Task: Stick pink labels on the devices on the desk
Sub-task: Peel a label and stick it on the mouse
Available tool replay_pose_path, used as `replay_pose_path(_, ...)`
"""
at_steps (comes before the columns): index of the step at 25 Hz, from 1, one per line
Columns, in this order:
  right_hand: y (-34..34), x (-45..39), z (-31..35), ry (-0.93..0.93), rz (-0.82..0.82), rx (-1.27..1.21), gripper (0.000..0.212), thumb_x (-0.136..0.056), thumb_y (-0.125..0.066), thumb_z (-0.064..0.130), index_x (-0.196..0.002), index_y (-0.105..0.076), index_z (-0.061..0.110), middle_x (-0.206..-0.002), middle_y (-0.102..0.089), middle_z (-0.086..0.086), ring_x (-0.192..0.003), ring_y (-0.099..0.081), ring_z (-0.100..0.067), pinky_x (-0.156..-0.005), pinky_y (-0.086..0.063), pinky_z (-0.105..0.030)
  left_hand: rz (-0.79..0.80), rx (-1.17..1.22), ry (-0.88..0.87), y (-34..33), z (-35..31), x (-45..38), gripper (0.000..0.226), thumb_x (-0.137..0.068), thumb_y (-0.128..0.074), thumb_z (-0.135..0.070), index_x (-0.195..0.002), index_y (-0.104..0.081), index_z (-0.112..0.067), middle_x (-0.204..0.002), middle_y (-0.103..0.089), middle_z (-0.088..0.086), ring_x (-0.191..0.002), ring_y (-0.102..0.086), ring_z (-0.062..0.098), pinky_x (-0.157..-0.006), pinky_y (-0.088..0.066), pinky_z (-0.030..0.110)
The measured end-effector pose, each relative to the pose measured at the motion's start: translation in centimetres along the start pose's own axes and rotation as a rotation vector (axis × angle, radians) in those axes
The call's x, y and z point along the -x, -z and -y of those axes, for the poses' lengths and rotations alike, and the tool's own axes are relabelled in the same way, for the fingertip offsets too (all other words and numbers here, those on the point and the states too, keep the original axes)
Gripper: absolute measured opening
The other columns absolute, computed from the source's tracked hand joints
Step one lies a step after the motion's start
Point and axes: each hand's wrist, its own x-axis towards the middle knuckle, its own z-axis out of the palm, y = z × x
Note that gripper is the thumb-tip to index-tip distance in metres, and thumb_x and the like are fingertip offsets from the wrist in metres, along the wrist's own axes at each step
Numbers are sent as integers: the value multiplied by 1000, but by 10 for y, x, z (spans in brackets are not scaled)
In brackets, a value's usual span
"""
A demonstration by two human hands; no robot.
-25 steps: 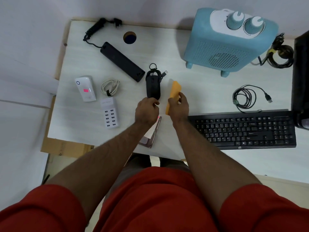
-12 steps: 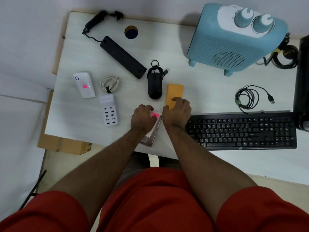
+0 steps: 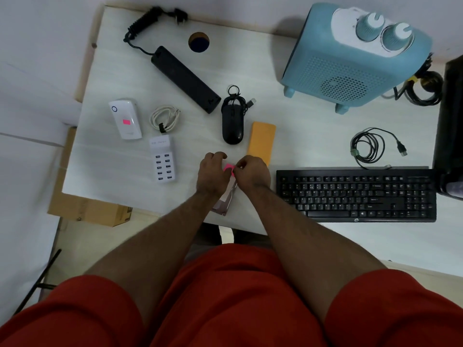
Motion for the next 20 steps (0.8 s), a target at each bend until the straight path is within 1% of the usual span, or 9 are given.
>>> replay_pose_path(3,1,2,2,20,1,-206,15,-87,-67,30,-94,-71,17,-95,-69,1,-90,-63,-18,-75,-53,-33,-54,88,-34,6,-1,0,31,-87,-66,-22,-116,-59,-11,-107,-62,8,-96,-57,20,-81,-46,30)
replay_pose_path(5,11,1,13,-84,71,-513,8,-88,-69,18,-93,-70,12,-86,-68,-1,-81,-63,-17,-68,-54,-31,-107,136,-60,15,-5,-1,20,-88,-65,-25,-103,-62,-12,-97,-64,4,-88,-55,13,-77,-46,27)
replay_pose_path(7,23,-2,23,-215,175,-818,10,-90,-67,8,-99,-70,7,-86,-69,-8,-75,-64,-17,-64,-55,-27,-130,162,-82,22,-11,-3,20,-89,-64,-29,-99,-66,-12,-96,-67,2,-88,-57,11,-76,-43,22)
replay_pose_path(9,29,-5,29,-271,244,-979,11,-92,-65,6,-101,-70,4,-89,-70,-14,-78,-66,-21,-71,-58,-30,-144,185,-78,28,-16,-5,26,-89,-64,-34,-103,-69,-12,-99,-69,1,-92,-60,13,-78,-43,21)
replay_pose_path(11,31,-8,33,-284,284,-1077,13,-91,-66,5,-100,-72,0,-88,-71,-16,-80,-67,-26,-78,-58,-36,-161,213,-64,36,-19,-7,28,-89,-62,-39,-102,-71,-16,-98,-70,-1,-92,-61,14,-81,-49,26)
replay_pose_path(12,30,-8,35,-285,303,-1106,13,-90,-66,5,-99,-73,-1,-85,-71,-16,-79,-67,-26,-78,-57,-37,-169,224,-59,39,-21,-7,27,-89,-62,-40,-100,-72,-18,-96,-70,-2,-91,-62,13,-81,-51,30)
replay_pose_path(16,25,-5,45,-317,373,-1167,12,-91,-64,10,-89,-74,3,-77,-71,-11,-69,-67,-23,-68,-55,-36,-221,256,-31,52,-24,-8,23,-88,-63,-36,-94,-73,-16,-89,-70,0,-85,-62,15,-77,-53,36)
replay_pose_path(18,21,-4,49,-326,388,-1153,18,-91,-64,13,-97,-73,0,-82,-70,-13,-70,-66,-25,-66,-52,-38,-238,227,-35,57,-23,-9,25,-87,-62,-37,-93,-73,-15,-86,-71,1,-83,-63,16,-76,-53,39)
replay_pose_path(20,17,-3,52,-327,372,-1161,28,-91,-63,13,-110,-70,-7,-90,-69,-17,-74,-67,-27,-73,-56,-42,-234,221,-33,61,-23,-9,28,-87,-61,-39,-93,-75,-16,-85,-73,0,-82,-64,16,-75,-54,39)
